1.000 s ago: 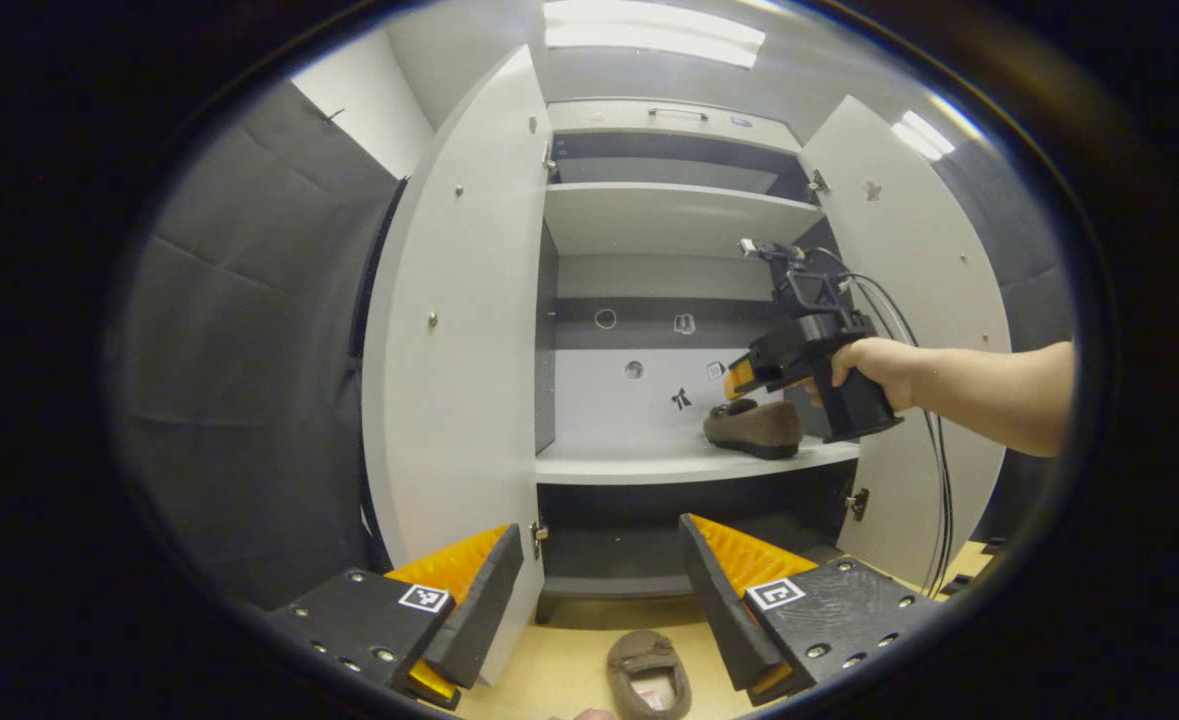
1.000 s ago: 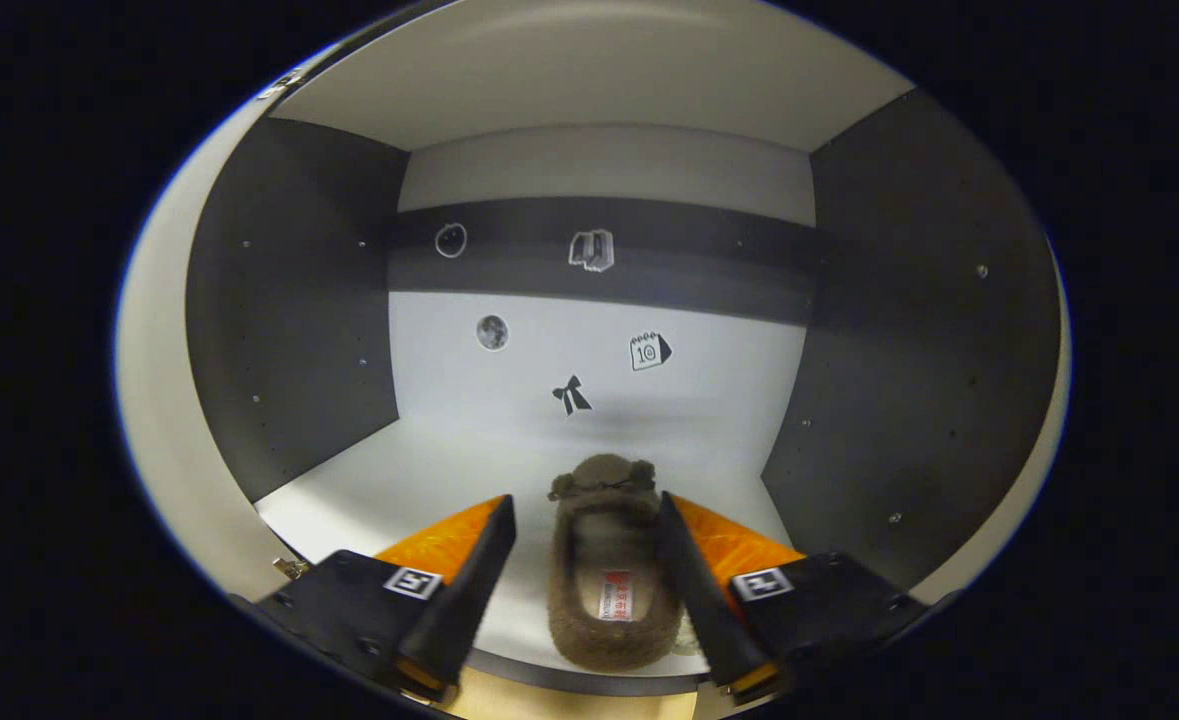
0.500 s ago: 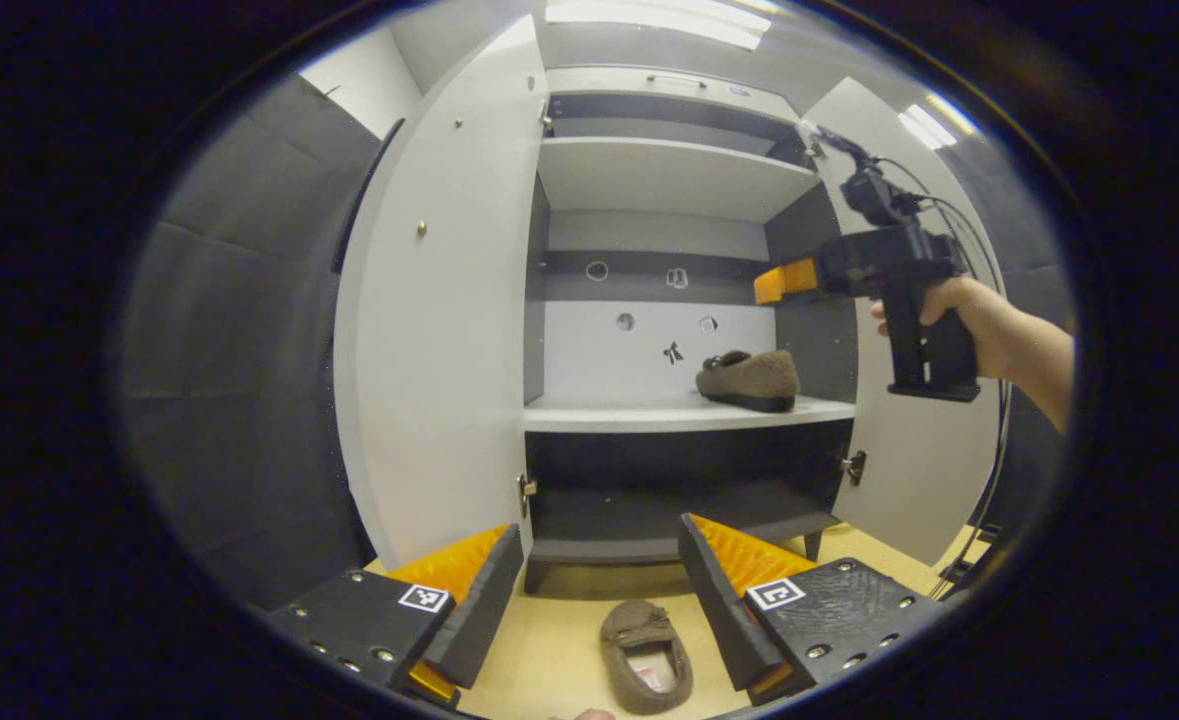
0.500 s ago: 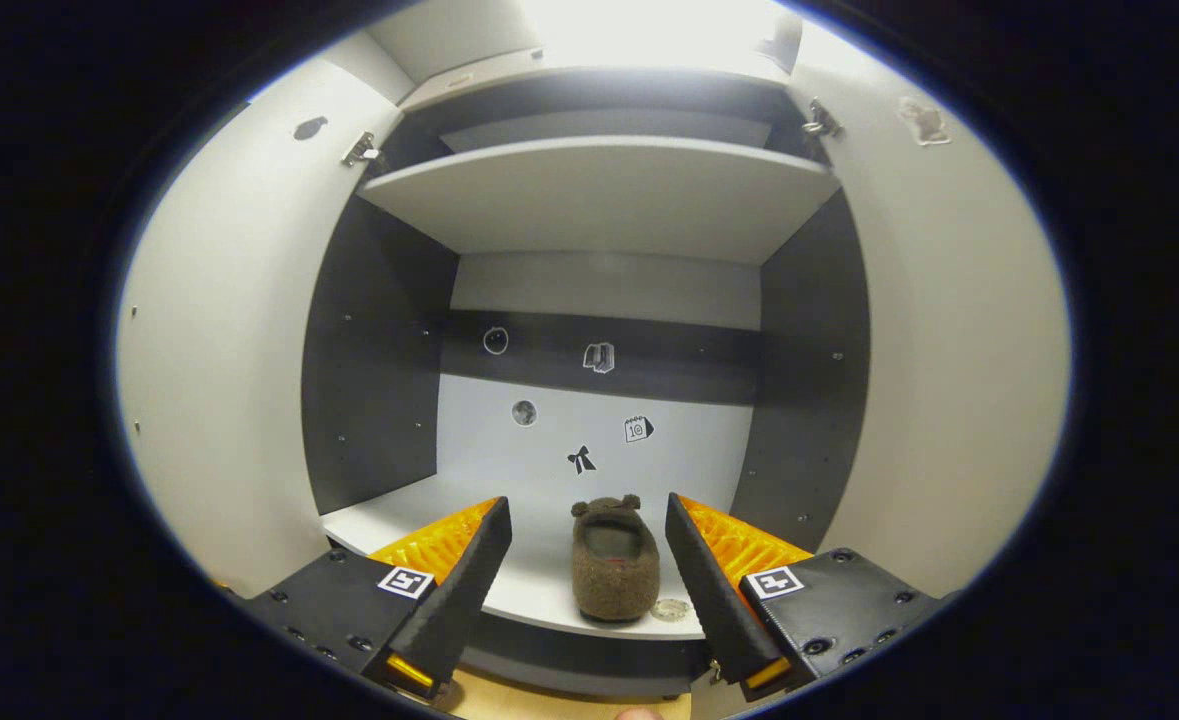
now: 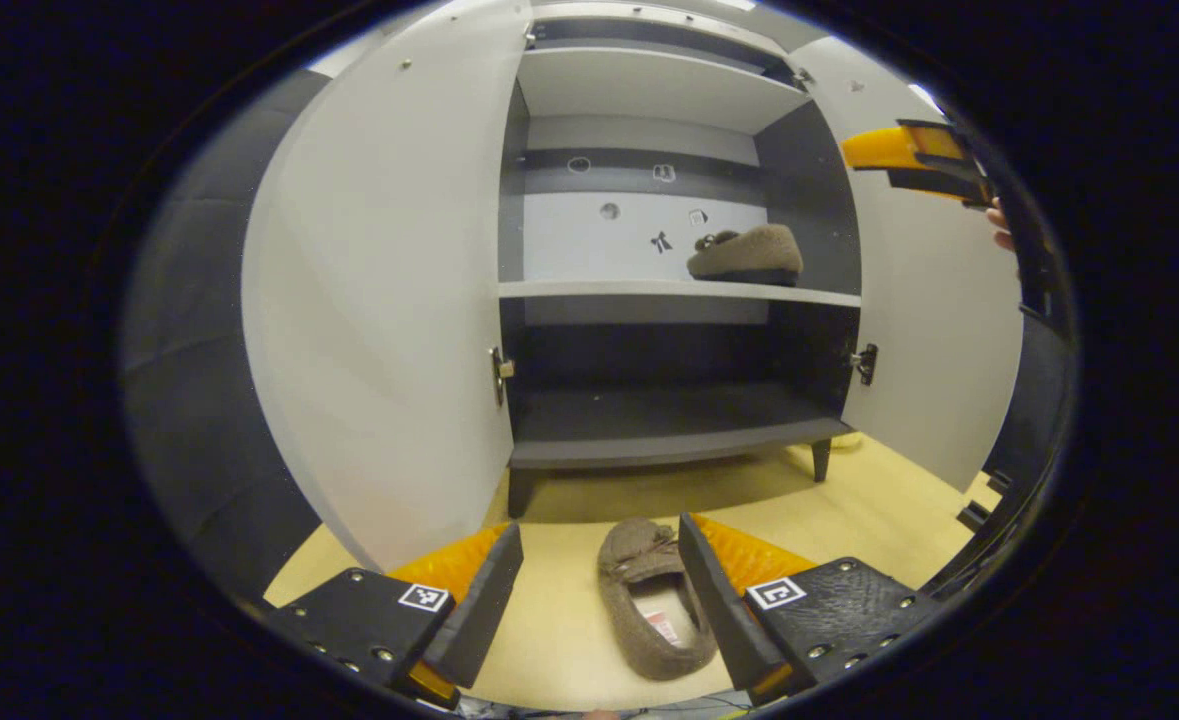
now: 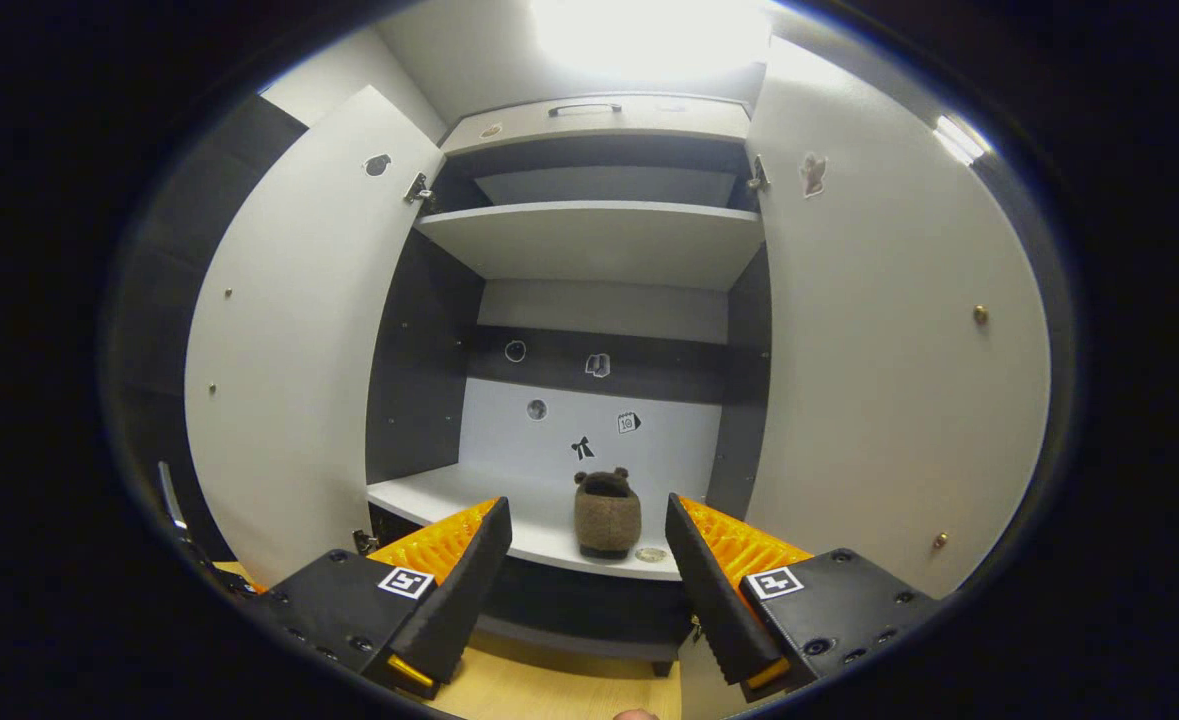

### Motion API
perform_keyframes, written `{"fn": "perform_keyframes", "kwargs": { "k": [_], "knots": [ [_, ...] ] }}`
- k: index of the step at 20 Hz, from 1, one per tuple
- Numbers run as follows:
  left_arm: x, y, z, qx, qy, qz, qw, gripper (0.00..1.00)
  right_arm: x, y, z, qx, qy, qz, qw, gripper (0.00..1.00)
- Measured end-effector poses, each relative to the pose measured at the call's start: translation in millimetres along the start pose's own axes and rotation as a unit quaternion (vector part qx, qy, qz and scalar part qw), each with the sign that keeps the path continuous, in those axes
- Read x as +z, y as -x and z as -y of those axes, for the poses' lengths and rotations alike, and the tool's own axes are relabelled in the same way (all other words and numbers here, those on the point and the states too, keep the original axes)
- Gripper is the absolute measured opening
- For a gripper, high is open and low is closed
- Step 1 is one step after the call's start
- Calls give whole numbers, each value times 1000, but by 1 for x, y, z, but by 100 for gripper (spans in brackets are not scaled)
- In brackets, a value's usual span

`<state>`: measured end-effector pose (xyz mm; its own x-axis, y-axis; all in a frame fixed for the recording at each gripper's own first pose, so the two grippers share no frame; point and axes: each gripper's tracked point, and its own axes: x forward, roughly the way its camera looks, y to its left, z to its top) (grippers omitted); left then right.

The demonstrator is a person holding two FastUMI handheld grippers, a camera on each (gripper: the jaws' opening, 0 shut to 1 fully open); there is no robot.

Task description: Grab one shoe with the right hand and put it into the shoe cabinet, grab the other shoe with the left hand and put it into the shoe cabinet; then close the right door with the right hand and the left door with the left hand.

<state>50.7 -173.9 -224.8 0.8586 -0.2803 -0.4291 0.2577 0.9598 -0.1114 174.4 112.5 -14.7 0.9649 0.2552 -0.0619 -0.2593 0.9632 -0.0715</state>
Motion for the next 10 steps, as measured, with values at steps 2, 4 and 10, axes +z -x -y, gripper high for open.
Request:
{"fn": "perform_keyframes", "kwargs": {
  "k": [2, 4, 10],
  "knots": [
    [-22, -10, 5, -7, 1, -28, 1000, 91, -10, 17, -7, 14, -19, -12, 1000, 97],
    [-48, -25, 7, -10, -2, -61, 998, 92, -18, 29, -2, 11, -19, -21, 1000, 96],
    [-104, -53, 2, -11, 1, -142, 990, 92, -43, 51, 3, 6, -25, -47, 999, 98]
  ]
}}
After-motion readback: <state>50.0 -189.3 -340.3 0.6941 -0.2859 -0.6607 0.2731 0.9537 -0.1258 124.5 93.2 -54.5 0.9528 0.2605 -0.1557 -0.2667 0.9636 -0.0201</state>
